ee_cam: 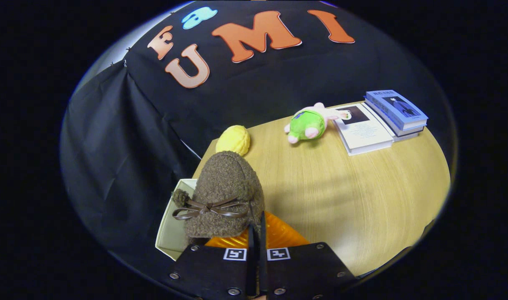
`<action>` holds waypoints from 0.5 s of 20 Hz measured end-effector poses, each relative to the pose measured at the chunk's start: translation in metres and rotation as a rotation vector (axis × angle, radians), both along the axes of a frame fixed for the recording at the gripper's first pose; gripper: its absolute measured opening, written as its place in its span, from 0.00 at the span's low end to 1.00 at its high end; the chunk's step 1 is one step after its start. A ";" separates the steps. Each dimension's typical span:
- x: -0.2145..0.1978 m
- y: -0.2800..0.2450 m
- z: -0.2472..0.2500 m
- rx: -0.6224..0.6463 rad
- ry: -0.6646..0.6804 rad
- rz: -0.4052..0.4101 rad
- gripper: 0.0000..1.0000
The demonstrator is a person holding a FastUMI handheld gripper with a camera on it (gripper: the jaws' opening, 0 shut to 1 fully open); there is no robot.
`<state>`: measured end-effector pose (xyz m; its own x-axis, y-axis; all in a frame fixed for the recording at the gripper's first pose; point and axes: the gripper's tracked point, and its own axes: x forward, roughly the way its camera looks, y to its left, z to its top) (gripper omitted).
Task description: Open the storage box then place both shoes into the box .Put the left shoe in first, then the right shoe, with the right side of both shoes facing outward in a uniform manner.
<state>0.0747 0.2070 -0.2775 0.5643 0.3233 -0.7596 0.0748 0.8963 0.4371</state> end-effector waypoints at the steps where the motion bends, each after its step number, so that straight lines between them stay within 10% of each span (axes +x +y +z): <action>1: 0.004 0.010 0.004 0.001 -0.007 0.009 0.03; 10: 0.015 0.098 -0.002 0.036 0.045 0.077 0.04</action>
